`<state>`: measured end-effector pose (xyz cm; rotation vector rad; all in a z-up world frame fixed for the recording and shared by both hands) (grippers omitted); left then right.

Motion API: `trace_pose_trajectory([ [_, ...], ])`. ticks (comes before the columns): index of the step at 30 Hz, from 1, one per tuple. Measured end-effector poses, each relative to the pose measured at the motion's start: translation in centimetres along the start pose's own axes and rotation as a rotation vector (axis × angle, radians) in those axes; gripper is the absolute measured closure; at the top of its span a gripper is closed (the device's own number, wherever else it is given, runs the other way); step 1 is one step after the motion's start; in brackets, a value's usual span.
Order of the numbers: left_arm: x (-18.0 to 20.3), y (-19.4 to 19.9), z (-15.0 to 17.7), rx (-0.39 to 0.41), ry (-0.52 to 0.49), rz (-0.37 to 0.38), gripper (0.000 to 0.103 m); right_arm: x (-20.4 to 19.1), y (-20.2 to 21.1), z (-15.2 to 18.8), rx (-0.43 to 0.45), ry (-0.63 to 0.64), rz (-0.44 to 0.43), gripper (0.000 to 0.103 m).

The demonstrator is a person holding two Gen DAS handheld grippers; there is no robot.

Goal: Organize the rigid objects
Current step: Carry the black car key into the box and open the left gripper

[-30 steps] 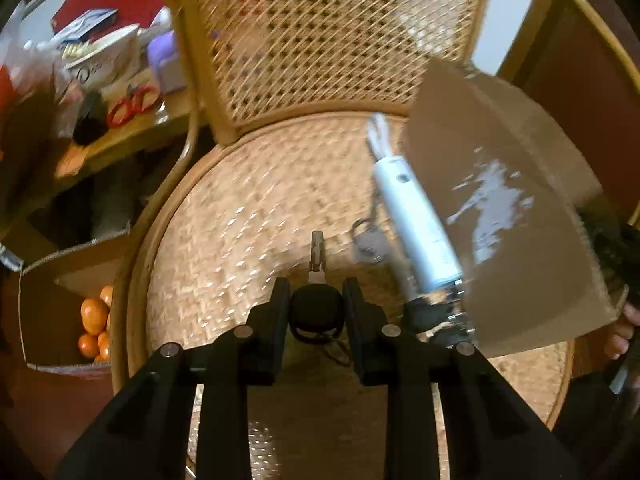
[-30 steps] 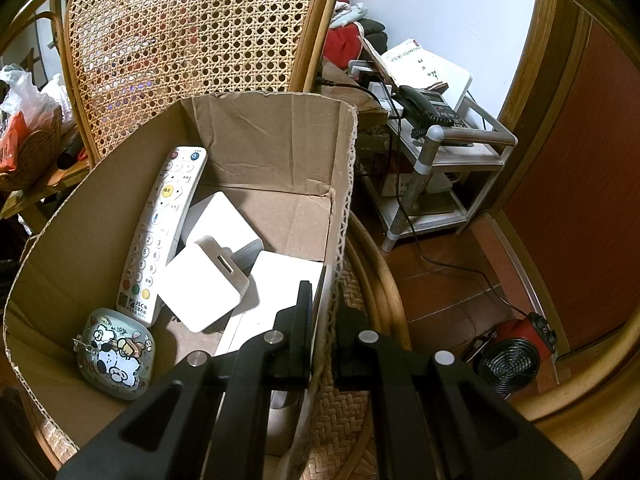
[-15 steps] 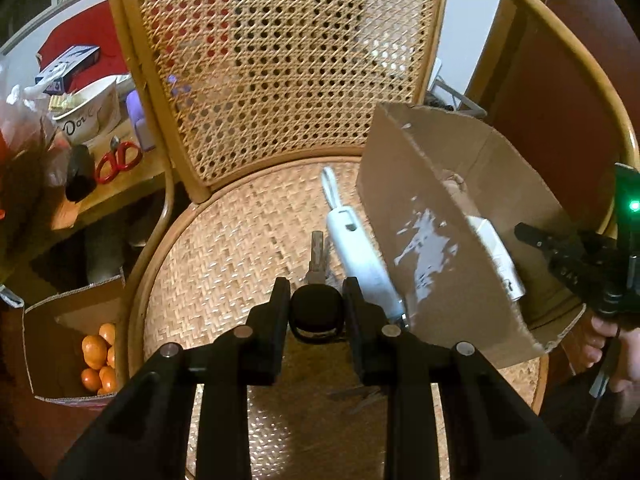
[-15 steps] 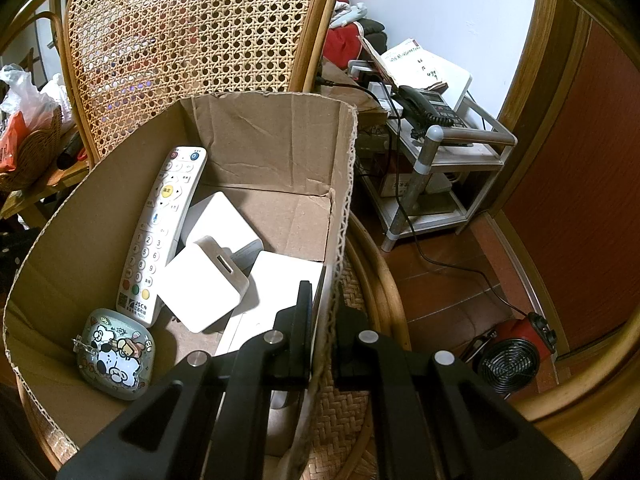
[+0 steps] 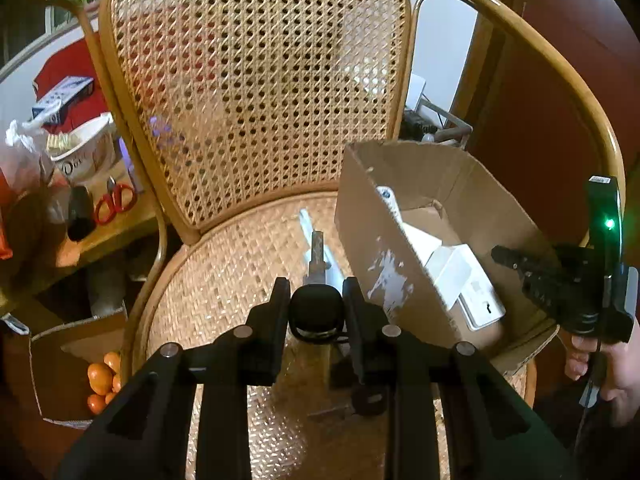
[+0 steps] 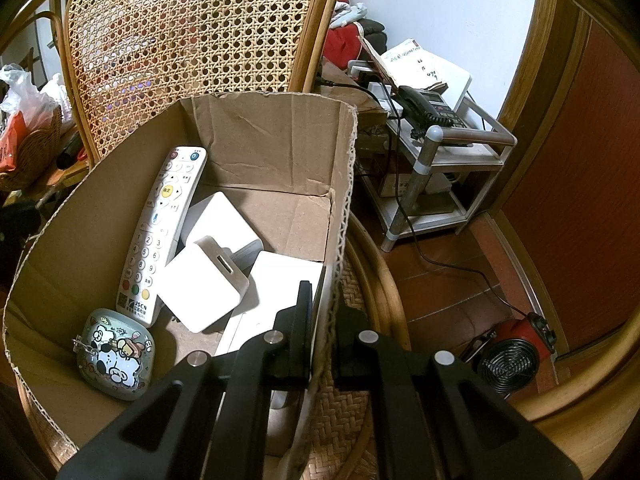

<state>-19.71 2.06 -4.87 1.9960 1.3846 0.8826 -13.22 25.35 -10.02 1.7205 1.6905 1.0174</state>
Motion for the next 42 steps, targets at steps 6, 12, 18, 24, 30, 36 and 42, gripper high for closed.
trace_pose_trajectory([
  [6, 1.4, 0.6, -0.7, 0.032, 0.002, 0.014, 0.078, 0.0, 0.0, 0.0, 0.0, 0.0, 0.0, 0.095],
  [12, 3.8, 0.5, -0.6, 0.03, -0.028, 0.037, 0.078, 0.0, 0.0, 0.0, 0.001, 0.0, 0.0, 0.095],
  [18, 6.1, 0.5, -0.6, 0.052, -0.081, 0.038, 0.078, 0.1, 0.1, 0.1, 0.005, 0.002, -0.001, 0.095],
  [24, 8.1, -0.3, -0.2, 0.023, -0.103, 0.056, 0.078, 0.2, 0.1, 0.1, 0.005, 0.002, 0.0, 0.095],
  [30, 9.9, -0.8, 0.2, 0.019, -0.119, 0.082, 0.078, 0.2, 0.1, 0.1, 0.005, 0.001, 0.001, 0.095],
  [36, 11.2, -1.6, 0.6, 0.004, -0.126, 0.101, 0.078, 0.2, 0.1, 0.1, 0.005, 0.002, 0.0, 0.095],
  [42, 12.6, -2.7, 0.9, -0.016, -0.143, 0.115, 0.078, 0.1, 0.1, 0.1, 0.005, 0.002, 0.0, 0.095],
])
Point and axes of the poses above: each gripper's, at about its wrist camera, not at the fingertips, and y roughly against the way its jaws point, x to its right, z to its underside, the point moved 6 cm from there along -y, roughly the way its jaws point, and after that the axes turned 10 degrees about y, right-handed, at the moved point
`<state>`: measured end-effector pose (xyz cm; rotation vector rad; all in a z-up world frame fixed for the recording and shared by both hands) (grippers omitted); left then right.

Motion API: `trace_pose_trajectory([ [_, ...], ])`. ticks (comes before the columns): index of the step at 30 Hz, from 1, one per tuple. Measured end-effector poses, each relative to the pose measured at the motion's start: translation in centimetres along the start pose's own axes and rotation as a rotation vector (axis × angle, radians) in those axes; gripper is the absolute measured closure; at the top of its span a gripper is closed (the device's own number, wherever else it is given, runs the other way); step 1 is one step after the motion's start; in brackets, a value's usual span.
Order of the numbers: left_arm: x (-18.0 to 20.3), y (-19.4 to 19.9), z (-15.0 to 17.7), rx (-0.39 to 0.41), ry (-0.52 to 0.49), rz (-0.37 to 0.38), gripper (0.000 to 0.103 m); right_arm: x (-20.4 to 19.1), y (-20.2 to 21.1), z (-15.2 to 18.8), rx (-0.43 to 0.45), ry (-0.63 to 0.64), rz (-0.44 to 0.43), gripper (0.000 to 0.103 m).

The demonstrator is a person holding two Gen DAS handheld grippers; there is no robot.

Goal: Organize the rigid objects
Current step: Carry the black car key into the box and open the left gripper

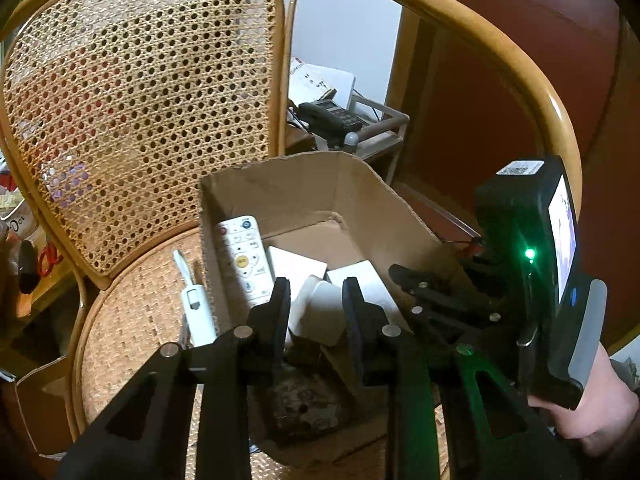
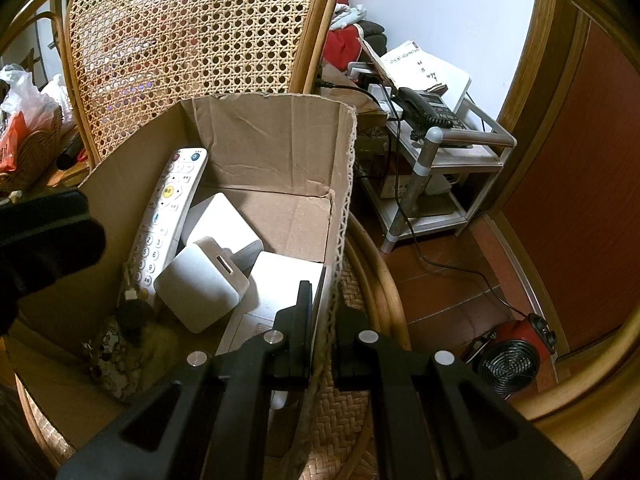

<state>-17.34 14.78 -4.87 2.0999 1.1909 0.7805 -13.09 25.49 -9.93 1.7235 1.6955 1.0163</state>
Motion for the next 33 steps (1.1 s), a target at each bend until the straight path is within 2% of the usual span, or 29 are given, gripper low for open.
trace_pose_trajectory([
  [8, 0.6, -1.2, 0.4, -0.021, -0.011, -0.003, 0.078, 0.0, 0.0, 0.0, 0.0, 0.0, 0.001, 0.095],
  [14, -0.1, -3.0, 1.2, -0.055, -0.005, -0.051, 0.078, 0.0, 0.0, 0.0, 0.0, 0.001, 0.001, 0.094],
  [15, -0.1, -3.2, 1.2, -0.052, -0.017, -0.06, 0.076, 0.0, 0.0, 0.0, 0.0, 0.0, 0.001, 0.094],
  [16, 0.1, -3.2, 1.3, -0.056, -0.032, -0.062, 0.068, 0.0, 0.0, 0.0, 0.0, 0.0, 0.001, 0.094],
  [17, 0.4, -3.3, 1.4, -0.054, -0.047, -0.066, 0.065, 0.0, 0.0, 0.0, -0.001, 0.0, 0.002, 0.095],
  [18, 0.3, -3.3, 1.3, -0.044, -0.054, -0.096, 0.058, 0.1, 0.0, 0.1, -0.001, -0.004, -0.001, 0.094],
  [19, 0.1, -3.4, 1.4, -0.032, -0.06, -0.128, 0.057, 0.1, 0.0, 0.0, -0.001, -0.004, 0.0, 0.094],
  [22, 0.1, -3.6, 1.4, -0.019, -0.076, -0.144, 0.057, 0.2, 0.0, 0.0, -0.001, -0.003, -0.001, 0.094],
  [25, 0.3, -4.0, 1.6, -0.006, -0.116, -0.195, 0.057, 0.4, 0.1, 0.1, -0.003, -0.003, -0.001, 0.094],
  [33, 0.2, -4.2, 1.5, -0.007, -0.114, -0.195, 0.056, 0.4, 0.2, 0.0, -0.002, -0.005, -0.001, 0.094],
])
Point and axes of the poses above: each gripper's, at about its wrist camera, not at the fingertips, and y roughly against the way its jaws point, x to its right, z to its underside, the point moved 6 cm from there along -y, roughly the way its jaws point, and after that the axes turned 10 degrees about y, right-handed, at the moved point
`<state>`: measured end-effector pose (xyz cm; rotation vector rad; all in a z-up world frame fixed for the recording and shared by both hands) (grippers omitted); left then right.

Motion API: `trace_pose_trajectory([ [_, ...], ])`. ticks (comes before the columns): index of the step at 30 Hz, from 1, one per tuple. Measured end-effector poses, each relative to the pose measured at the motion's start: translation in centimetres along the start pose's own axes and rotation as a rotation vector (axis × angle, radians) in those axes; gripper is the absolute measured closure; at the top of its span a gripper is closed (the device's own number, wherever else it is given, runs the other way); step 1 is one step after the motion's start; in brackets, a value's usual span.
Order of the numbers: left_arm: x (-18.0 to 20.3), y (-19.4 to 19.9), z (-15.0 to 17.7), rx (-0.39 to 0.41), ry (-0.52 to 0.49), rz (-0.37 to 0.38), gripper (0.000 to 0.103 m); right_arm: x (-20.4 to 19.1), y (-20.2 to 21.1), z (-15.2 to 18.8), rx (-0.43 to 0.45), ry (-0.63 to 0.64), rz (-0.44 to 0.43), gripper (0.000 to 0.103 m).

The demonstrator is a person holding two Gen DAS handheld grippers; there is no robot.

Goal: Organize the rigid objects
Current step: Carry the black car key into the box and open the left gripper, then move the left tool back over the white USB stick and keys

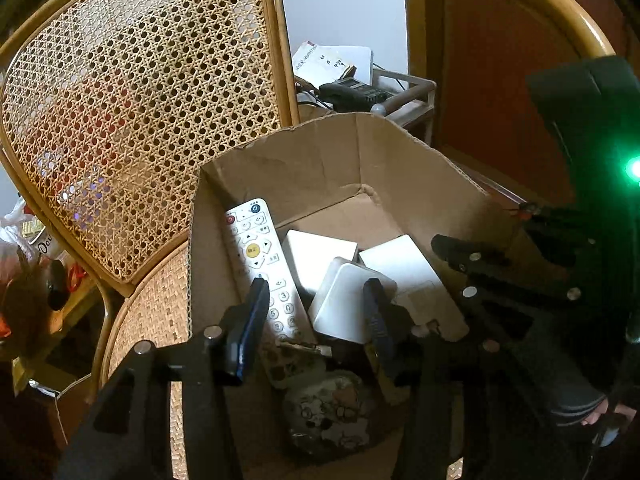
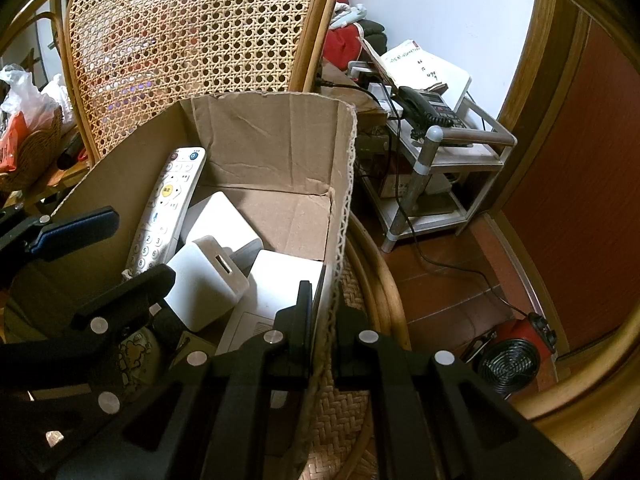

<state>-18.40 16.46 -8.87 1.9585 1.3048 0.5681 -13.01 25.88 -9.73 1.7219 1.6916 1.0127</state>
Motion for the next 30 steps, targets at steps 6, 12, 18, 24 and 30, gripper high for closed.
trace_pose_trajectory([
  [6, 0.0, -0.1, 0.0, -0.011, -0.006, 0.01, 0.056, -0.1, -0.1, 0.0, 0.0, 0.0, 0.0, 0.094],
  [12, -0.5, 1.9, 0.0, 0.008, -0.027, 0.025, 0.035, -0.1, -0.1, 0.0, 0.0, 0.0, -0.001, 0.095],
  [18, -4.5, 5.7, -0.9, 0.124, 0.021, -0.005, 0.02, -0.2, -0.1, 0.0, -0.001, 0.003, 0.004, 0.095],
  [24, -11.0, 4.8, 0.7, 0.04, 0.151, -0.044, 0.019, -0.2, -0.1, 0.0, -0.001, 0.003, 0.003, 0.095],
  [30, -12.8, 3.9, 4.4, -0.049, 0.16, 0.013, 0.019, -0.2, -0.1, 0.0, -0.001, 0.003, 0.003, 0.095],
])
Point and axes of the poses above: each gripper's, at about its wrist camera, not at the fingertips, and y roughly against the way its jaws point, x to its right, z to its underside, the point moved 6 cm from there along -y, roughly the way its jaws point, and after that the axes turned 10 degrees about y, right-handed, at the moved point
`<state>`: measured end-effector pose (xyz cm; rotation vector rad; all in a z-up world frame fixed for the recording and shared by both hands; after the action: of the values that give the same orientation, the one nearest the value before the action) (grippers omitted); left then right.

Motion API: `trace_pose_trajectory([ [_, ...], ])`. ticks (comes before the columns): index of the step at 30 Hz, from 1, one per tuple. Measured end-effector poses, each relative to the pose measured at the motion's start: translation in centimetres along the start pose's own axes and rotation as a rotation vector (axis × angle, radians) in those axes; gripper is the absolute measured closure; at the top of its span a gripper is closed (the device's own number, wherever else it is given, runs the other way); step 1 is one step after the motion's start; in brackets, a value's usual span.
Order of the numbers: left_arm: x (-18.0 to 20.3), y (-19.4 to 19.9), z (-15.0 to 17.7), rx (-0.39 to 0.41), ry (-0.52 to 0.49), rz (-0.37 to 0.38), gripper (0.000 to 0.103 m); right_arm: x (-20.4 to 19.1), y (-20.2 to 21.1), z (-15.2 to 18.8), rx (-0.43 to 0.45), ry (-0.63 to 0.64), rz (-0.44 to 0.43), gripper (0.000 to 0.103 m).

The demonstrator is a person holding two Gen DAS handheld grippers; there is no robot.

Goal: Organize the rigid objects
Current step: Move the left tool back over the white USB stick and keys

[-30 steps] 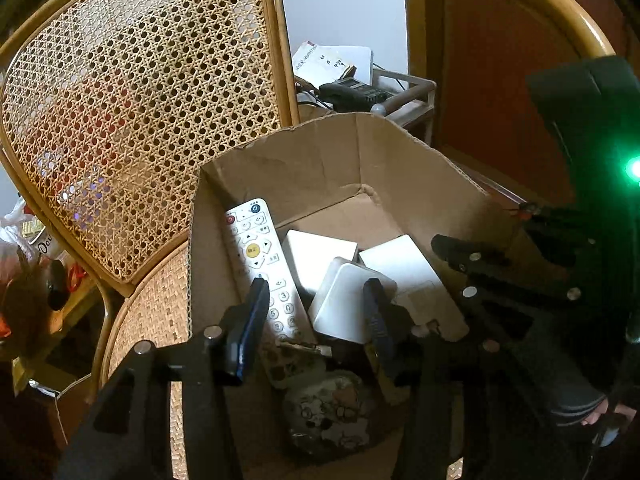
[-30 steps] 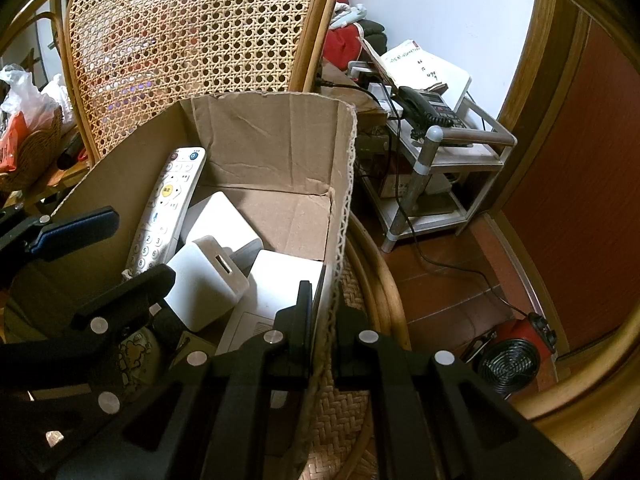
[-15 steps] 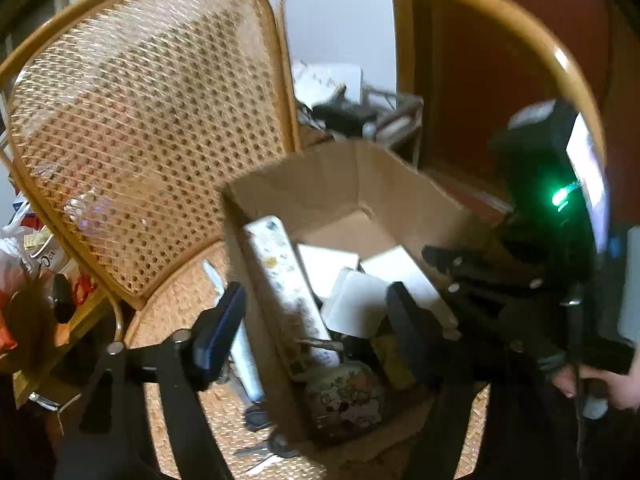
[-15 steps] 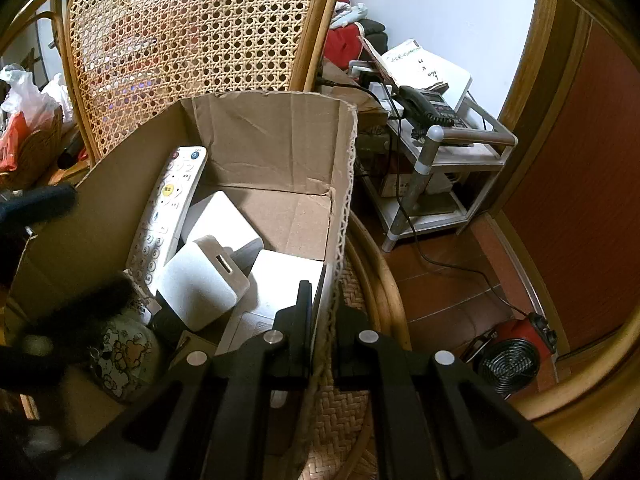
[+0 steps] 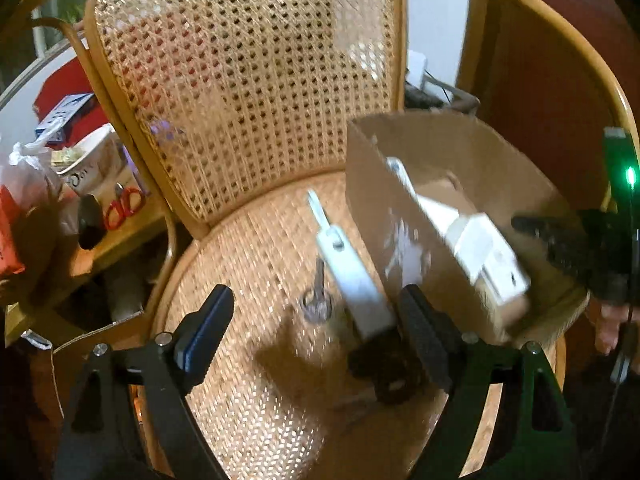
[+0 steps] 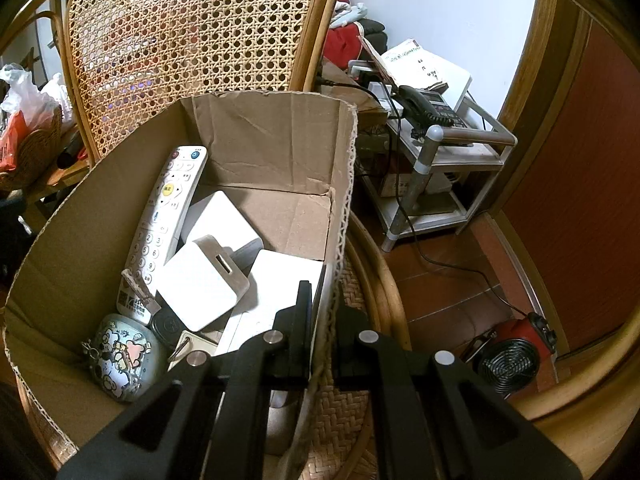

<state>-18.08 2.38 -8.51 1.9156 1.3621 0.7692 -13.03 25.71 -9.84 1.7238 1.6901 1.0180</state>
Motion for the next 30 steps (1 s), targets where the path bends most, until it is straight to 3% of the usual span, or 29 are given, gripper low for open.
trace_pose_trajectory([
  [7, 0.1, -1.7, 3.4, -0.088, -0.037, 0.071, 0.019, 0.1, 0.0, 0.0, 0.0, 0.001, 0.0, 0.095],
  [13, 1.4, -4.1, 5.7, -0.164, -0.125, 0.065, 0.018, 0.0, 0.0, 0.0, 0.0, 0.0, 0.0, 0.095],
  [20, 1.3, -4.9, 5.9, -0.148, -0.084, 0.118, 0.018, -0.1, -0.1, 0.0, -0.001, 0.0, -0.001, 0.095],
  [24, 1.8, -4.5, 6.1, -0.127, -0.124, 0.148, 0.03, -0.1, -0.1, -0.1, -0.002, 0.0, 0.0, 0.095],
  [27, 2.4, -4.2, 6.5, -0.162, -0.112, 0.242, 0.059, -0.1, -0.1, 0.0, -0.002, 0.0, 0.0, 0.095],
  [30, 2.6, -4.1, 6.5, -0.172, -0.116, 0.263, 0.067, 0.0, 0.0, 0.0, -0.001, 0.0, 0.0, 0.095],
])
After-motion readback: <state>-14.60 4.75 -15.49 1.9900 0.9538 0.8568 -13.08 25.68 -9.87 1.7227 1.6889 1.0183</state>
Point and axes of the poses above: each gripper's, at about its wrist camera, not at the fingertips, and y roughly against the way its jaws point, x to its right, z to its underside, the point moved 6 cm from there along -y, roughly the way its jaws point, and after that the axes turned 10 degrees about y, right-handed, at the moved point
